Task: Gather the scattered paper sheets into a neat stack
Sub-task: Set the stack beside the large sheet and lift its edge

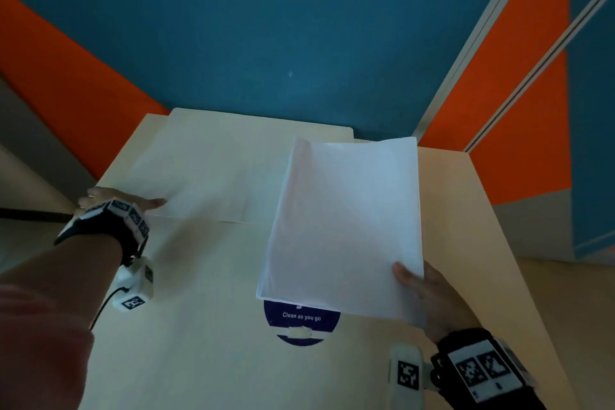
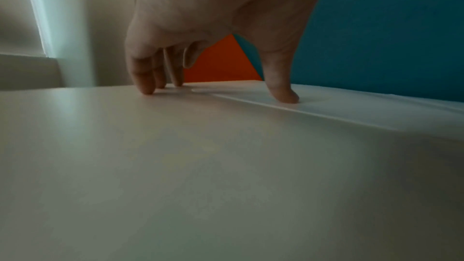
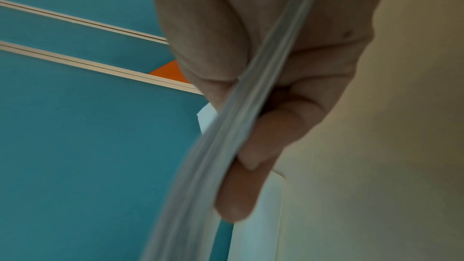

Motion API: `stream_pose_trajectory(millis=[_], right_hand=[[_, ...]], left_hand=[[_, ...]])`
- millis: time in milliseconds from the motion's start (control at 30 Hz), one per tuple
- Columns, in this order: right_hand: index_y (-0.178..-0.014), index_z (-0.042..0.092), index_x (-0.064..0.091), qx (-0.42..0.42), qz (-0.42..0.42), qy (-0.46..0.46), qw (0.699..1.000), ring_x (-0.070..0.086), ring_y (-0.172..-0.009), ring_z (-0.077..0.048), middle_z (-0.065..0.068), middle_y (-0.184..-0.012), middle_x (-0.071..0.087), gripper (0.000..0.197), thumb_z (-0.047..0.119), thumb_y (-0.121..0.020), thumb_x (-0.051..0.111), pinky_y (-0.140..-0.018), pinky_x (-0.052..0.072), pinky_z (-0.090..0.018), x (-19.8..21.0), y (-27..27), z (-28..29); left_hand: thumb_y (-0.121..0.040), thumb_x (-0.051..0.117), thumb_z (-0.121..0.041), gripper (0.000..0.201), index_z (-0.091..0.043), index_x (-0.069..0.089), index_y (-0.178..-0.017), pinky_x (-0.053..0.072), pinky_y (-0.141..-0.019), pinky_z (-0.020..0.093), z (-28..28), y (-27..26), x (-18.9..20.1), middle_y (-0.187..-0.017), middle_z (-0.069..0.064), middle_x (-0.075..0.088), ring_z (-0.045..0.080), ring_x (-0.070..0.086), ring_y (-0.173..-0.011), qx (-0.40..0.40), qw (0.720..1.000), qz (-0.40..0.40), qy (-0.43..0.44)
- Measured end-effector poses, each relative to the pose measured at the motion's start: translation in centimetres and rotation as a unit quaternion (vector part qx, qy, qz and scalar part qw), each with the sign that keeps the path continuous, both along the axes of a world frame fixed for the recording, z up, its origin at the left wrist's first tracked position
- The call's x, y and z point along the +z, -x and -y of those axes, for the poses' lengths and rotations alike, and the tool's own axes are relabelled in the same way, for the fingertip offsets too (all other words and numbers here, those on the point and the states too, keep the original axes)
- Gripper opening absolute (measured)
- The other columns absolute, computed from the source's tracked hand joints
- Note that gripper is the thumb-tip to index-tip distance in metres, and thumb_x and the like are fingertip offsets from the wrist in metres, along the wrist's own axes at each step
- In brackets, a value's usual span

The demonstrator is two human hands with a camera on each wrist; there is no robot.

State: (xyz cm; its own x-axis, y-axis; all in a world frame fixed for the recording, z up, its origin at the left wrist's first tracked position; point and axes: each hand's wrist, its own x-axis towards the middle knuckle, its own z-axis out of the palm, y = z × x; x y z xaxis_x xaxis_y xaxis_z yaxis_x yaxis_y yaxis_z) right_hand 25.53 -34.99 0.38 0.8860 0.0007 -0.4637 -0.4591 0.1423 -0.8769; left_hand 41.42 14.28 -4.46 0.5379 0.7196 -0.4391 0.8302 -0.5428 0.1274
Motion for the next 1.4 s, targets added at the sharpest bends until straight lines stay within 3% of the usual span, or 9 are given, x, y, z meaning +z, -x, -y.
stream_pose_trajectory(millis=[100, 400, 533, 633, 700, 833, 933, 1066, 1400], right_hand=[[-0.106, 0.018, 0.063, -0.013, -0.005, -0.03, 0.999, 0.074, -0.079, -0.016, 0.001, -0.088, 0.078, 0.03, 0.024, -0.077, 0.065, -0.066, 0.06, -0.028, -0.5, -0.1, -0.3], [-0.108, 0.02, 0.064, -0.012, 0.001, 0.002, 1.0, 0.073, -0.085, -0.018, -0.001, -0.097, 0.077, 0.096, 0.06, -0.024, 0.086, -0.071, 0.059, -0.032, -0.8, 0.5, -1.8], [-0.114, 0.019, 0.062, -0.009, -0.005, 0.003, 1.0, 0.07, -0.095, -0.025, -0.005, -0.103, 0.075, 0.077, 0.053, -0.048, 0.083, -0.091, 0.051, -0.043, 0.1, 1.4, -2.6], [-0.12, 0.013, 0.059, -0.013, -0.019, 0.017, 1.0, 0.066, -0.095, -0.025, -0.006, -0.104, 0.071, 0.046, 0.032, -0.079, 0.067, -0.093, 0.049, -0.044, 1.2, 2.2, -3.2], [-0.117, 0.016, 0.061, -0.008, -0.014, 0.029, 0.999, 0.069, -0.094, -0.023, -0.004, -0.104, 0.073, 0.061, 0.045, -0.065, 0.075, -0.088, 0.052, -0.043, 2.0, 3.2, -3.6], [-0.121, 0.011, 0.059, -0.01, -0.021, 0.036, 0.999, 0.067, -0.094, -0.027, -0.007, -0.104, 0.072, 0.061, 0.039, -0.069, 0.075, -0.083, 0.052, -0.04, 3.6, 5.9, -4.0], [-0.107, 0.019, 0.063, -0.008, -0.022, 0.055, 0.998, 0.066, -0.093, -0.026, -0.005, -0.101, 0.071, 0.095, 0.061, -0.025, 0.086, -0.075, 0.053, -0.038, 4.4, 8.4, -3.5], [-0.1, 0.021, 0.062, -0.005, -0.019, 0.071, 0.997, 0.064, -0.095, -0.028, -0.005, -0.102, 0.069, 0.104, 0.064, -0.007, 0.083, -0.078, 0.051, -0.038, 5.5, 12.8, -2.3], [-0.125, 0.007, 0.051, -0.034, -0.064, 0.093, 0.993, 0.059, -0.086, -0.023, -0.004, -0.096, 0.063, 0.031, 0.013, -0.094, 0.05, -0.072, 0.047, -0.033, 5.1, 21.5, -0.7]], left_hand=[[-0.046, 0.044, -0.092, 0.137, -0.004, 0.022, -0.149, 0.02, -0.117, 0.048, 0.5, -1.5, 0.9, -0.155, 0.02, 0.023, 0.037, 0.024, -0.143, -0.074, 0.996, -0.046, -0.008], [-0.097, 0.032, -0.047, 0.066, -0.002, 0.03, -0.145, 0.023, -0.113, 0.033, 5.3, 0.8, 5.4, -0.155, 0.016, 0.028, 0.028, 0.03, -0.142, -0.157, 0.984, -0.08, 0.018], [-0.102, 0.021, -0.037, 0.041, -0.023, 0.05, -0.128, 0.029, -0.114, 0.031, 4.7, 3.2, 4.1, -0.148, 0.005, 0.043, 0.021, 0.038, -0.138, -0.246, 0.967, -0.049, -0.035], [-0.095, 0.048, -0.01, 0.044, -0.01, 0.039, -0.138, 0.046, -0.082, 0.024, 4.1, 5.2, 2.6, -0.145, 0.014, 0.043, 0.028, 0.044, -0.134, -0.076, 0.98, 0.093, 0.158], [-0.088, 0.056, 0.003, 0.062, 0.0, 0.03, -0.144, 0.043, -0.062, 0.019, 4.6, 7.0, 2.8, -0.143, 0.025, 0.043, 0.038, 0.049, -0.128, 0.014, 0.951, 0.198, 0.238], [-0.089, 0.056, -0.002, 0.051, 0.004, 0.039, -0.136, 0.048, -0.077, 0.034, 5.6, 11.9, 2.5, -0.126, 0.03, 0.058, 0.038, 0.061, -0.098, -0.005, 0.957, 0.204, 0.208], [-0.087, 0.057, 0.002, 0.05, 0.005, 0.041, -0.135, 0.049, -0.05, 0.018, 5.9, 16.1, 2.5, -0.115, 0.028, 0.06, 0.029, 0.048, -0.061, 0.002, 0.95, 0.217, 0.226], [-0.085, 0.059, 0.003, 0.05, 0.001, 0.044, -0.133, 0.049, -0.048, 0.026, 5.1, 21.4, 1.6, -0.124, 0.028, 0.059, 0.028, 0.052, -0.075, -0.004, 0.951, 0.203, 0.233], [-0.086, 0.056, 0.005, 0.057, 0.0, 0.037, -0.139, 0.046, -0.044, 0.024, 5.2, 33.2, 2.8, -0.068, 0.001, 0.045, 0.015, 0.047, -0.057, 0.042, 0.919, 0.216, 0.327]])
